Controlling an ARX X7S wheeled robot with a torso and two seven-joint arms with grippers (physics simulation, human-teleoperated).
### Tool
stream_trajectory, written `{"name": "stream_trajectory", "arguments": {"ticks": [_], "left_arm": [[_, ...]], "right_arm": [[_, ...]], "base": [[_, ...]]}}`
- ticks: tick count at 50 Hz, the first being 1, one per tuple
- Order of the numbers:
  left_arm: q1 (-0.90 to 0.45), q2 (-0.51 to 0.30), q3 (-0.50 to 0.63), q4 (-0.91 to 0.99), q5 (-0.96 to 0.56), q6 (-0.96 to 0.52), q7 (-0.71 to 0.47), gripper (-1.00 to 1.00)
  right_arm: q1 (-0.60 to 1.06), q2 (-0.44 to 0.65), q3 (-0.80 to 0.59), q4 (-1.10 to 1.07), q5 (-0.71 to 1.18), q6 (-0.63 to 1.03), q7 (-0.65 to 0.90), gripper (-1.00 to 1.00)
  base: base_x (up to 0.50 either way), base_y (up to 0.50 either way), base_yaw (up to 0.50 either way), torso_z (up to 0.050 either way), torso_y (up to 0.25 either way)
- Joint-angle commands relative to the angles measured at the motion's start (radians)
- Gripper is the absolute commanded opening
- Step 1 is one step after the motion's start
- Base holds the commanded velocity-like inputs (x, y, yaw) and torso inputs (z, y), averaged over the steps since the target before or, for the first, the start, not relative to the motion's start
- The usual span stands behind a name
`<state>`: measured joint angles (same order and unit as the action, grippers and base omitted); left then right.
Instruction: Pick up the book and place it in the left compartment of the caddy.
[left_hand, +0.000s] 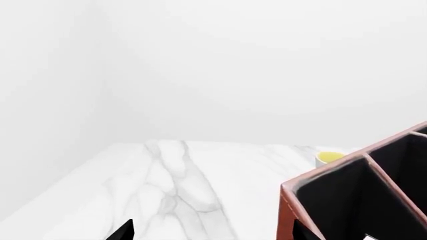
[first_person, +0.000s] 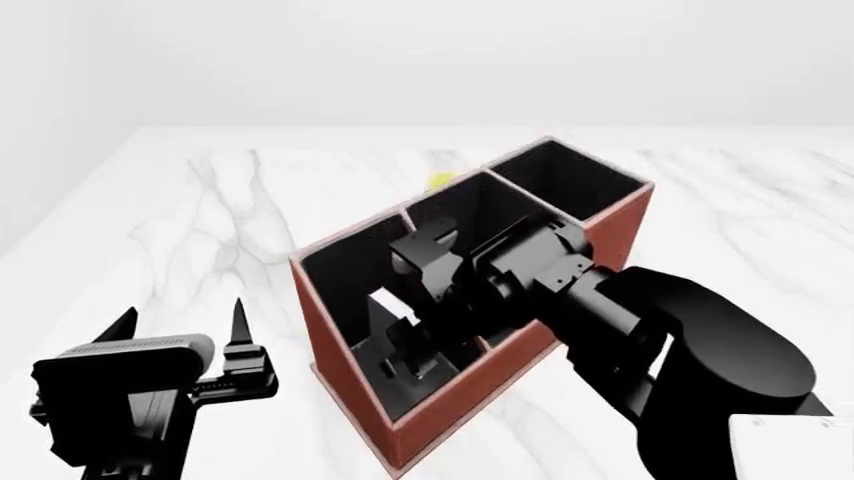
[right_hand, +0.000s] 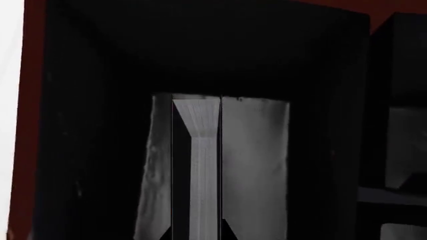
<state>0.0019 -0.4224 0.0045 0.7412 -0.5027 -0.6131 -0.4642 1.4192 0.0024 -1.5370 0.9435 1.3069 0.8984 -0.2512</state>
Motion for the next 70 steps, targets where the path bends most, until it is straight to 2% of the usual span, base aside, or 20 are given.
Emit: {"name": "stream_trajectory", "arguments": {"ticks": [1, 7, 8, 30, 38, 45, 54, 59, 60, 61, 62, 63, 64, 68, 70], "left_arm": [[0.003, -0.003, 0.002, -0.002, 0.0, 0.006, -0.001, 1.0], [0.004, -0.004, 0.003, -0.002, -0.001, 0.008, -0.002, 1.0], [0.004, -0.004, 0.003, -0.003, -0.001, 0.008, -0.003, 1.0], [0.007, -0.01, 0.002, 0.003, -0.007, 0.012, -0.008, 1.0], [0.003, -0.012, 0.006, 0.005, -0.009, 0.009, -0.011, 1.0], [0.006, -0.015, 0.001, 0.011, -0.015, 0.008, -0.014, 1.0], [0.003, -0.02, 0.0, 0.02, -0.019, 0.001, -0.02, 1.0], [0.005, -0.02, 0.003, 0.018, -0.018, 0.005, -0.02, 1.0], [0.003, -0.02, 0.005, 0.014, -0.017, 0.007, -0.019, 1.0], [0.003, -0.02, 0.007, 0.013, -0.015, 0.009, -0.019, 1.0], [0.003, -0.02, 0.007, 0.011, -0.014, 0.012, -0.017, 1.0], [0.002, -0.018, 0.011, 0.002, -0.01, 0.018, -0.015, 1.0], [0.003, -0.017, 0.012, 0.0, -0.008, 0.021, -0.014, 1.0], [0.005, -0.019, 0.016, 0.006, -0.005, 0.022, -0.016, 1.0], [0.005, -0.022, 0.014, 0.013, -0.006, 0.021, -0.018, 1.0]], "right_arm": [[0.007, -0.002, -0.006, 0.003, 0.02, -0.028, 0.009, -1.0], [0.007, -0.002, -0.009, -0.005, 0.014, -0.04, 0.008, -1.0], [0.008, -0.002, -0.009, -0.004, 0.013, -0.039, 0.007, 1.0], [0.055, 0.001, -0.002, -0.017, 0.017, -0.027, 0.027, 1.0], [0.182, 0.147, 0.094, -0.286, 0.137, 0.084, 0.204, 1.0], [0.304, 0.302, 0.224, -0.535, 0.315, 0.178, 0.388, 1.0], [0.324, 0.437, 0.317, -0.746, 0.486, 0.198, 0.55, 1.0], [0.235, 0.561, 0.393, -0.893, 0.596, 0.093, 0.688, 1.0], [0.176, 0.609, 0.412, -0.973, 0.516, -0.01, 0.807, 1.0], [0.117, 0.643, 0.449, -1.026, 0.504, -0.096, 0.836, 1.0], [0.1, 0.662, 0.442, -1.062, 0.497, -0.093, 0.841, 1.0], [0.015, 0.702, 0.468, -1.147, 0.361, -0.231, 0.954, 1.0], [-0.033, 0.73, 0.46, -1.218, 0.265, -0.279, 0.969, 1.0], [-0.236, 0.816, 0.478, -1.387, 0.067, -0.502, 0.929, 1.0], [-0.367, 0.862, 0.476, -1.465, -0.106, -0.649, 0.948, 1.0]], "base": [[0.0, 0.0, 0.0, 0.0, 0.0], [0.0, 0.0, 0.0, 0.002, 0.0], [0.0, 0.0, 0.0, 0.0, 0.0], [0.0, 0.0, 0.0, 0.0, 0.0], [0.0, 0.0, 0.0, 0.0, 0.001], [0.0, 0.0, 0.0, 0.0, 0.0], [0.0, 0.0, 0.0, 0.0, 0.0], [0.0, 0.0, 0.0, 0.0, 0.0], [0.0, 0.0, 0.0, 0.0, 0.0], [0.0, 0.0, 0.0, 0.0, 0.0], [0.0, 0.0, 0.0, 0.0, 0.0], [0.0, 0.0, 0.0, 0.0, 0.0], [0.0, 0.0, 0.0, 0.0, 0.0], [0.0, 0.0, 0.0, 0.0, 0.0], [0.0, 0.0, 0.0, 0.0, 0.0]]}}
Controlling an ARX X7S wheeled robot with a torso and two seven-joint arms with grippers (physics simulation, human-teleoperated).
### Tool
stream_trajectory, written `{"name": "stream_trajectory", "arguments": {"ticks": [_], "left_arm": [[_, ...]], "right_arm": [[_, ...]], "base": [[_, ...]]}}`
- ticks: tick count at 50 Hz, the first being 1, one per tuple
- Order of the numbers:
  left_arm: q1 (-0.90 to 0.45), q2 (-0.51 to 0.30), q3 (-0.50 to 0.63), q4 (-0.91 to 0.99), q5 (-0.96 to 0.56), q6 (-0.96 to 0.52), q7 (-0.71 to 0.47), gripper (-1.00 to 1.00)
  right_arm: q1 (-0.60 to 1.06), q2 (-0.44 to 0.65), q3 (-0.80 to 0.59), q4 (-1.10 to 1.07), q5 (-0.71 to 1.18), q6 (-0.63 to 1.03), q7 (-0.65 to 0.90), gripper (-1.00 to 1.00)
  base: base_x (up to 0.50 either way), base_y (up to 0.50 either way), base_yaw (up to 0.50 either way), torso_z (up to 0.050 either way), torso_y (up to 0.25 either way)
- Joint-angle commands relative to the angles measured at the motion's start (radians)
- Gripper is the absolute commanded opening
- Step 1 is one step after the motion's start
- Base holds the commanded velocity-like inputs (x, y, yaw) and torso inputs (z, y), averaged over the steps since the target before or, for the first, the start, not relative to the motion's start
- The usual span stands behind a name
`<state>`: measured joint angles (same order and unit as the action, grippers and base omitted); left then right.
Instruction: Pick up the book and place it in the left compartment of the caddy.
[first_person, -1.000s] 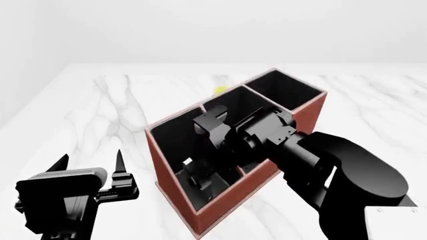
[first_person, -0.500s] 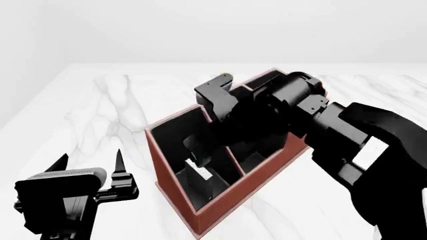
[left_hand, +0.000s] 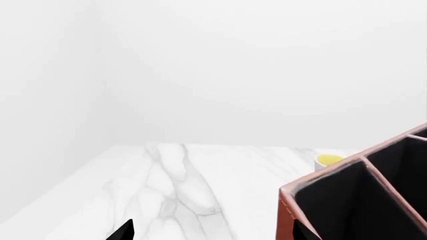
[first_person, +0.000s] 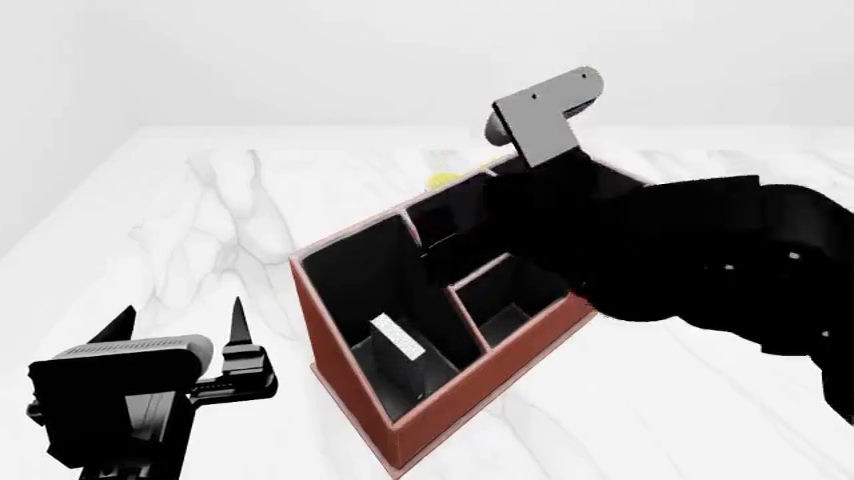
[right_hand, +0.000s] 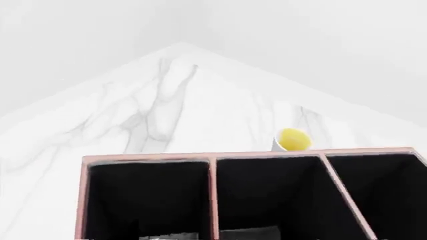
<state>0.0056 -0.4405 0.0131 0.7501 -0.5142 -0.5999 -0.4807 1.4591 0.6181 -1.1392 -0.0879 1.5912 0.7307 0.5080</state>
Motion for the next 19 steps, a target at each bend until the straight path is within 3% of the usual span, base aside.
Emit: {"name": "stream_trajectory", "arguments": {"ticks": [1, 8, 12, 19], "left_arm": [[0.003, -0.004, 0.006, 0.005, 0.006, 0.01, -0.001, 1.0], [0.001, 0.003, 0.03, -0.012, 0.027, 0.036, 0.007, 1.0], [0.002, 0.002, 0.037, -0.012, 0.034, 0.046, 0.012, 1.0], [0.0, 0.003, 0.044, -0.015, 0.037, 0.052, 0.012, 1.0]], "right_arm": [[-0.442, 0.256, 0.077, -0.446, -0.426, -0.512, 0.208, 1.0], [-0.701, 0.289, 0.034, -0.516, -0.939, -0.712, 0.486, 1.0], [-0.759, 0.29, 0.002, -0.521, -1.059, -0.723, 0.54, 1.0], [-0.779, 0.283, -0.002, -0.49, -1.077, -0.758, 0.529, 1.0]], "base": [[0.0, 0.0, 0.0, 0.0, 0.0], [0.0, 0.0, 0.0, 0.0, 0.0], [0.0, 0.0, 0.0, 0.0, 0.0], [0.0, 0.0, 0.0, 0.0, 0.0]]}}
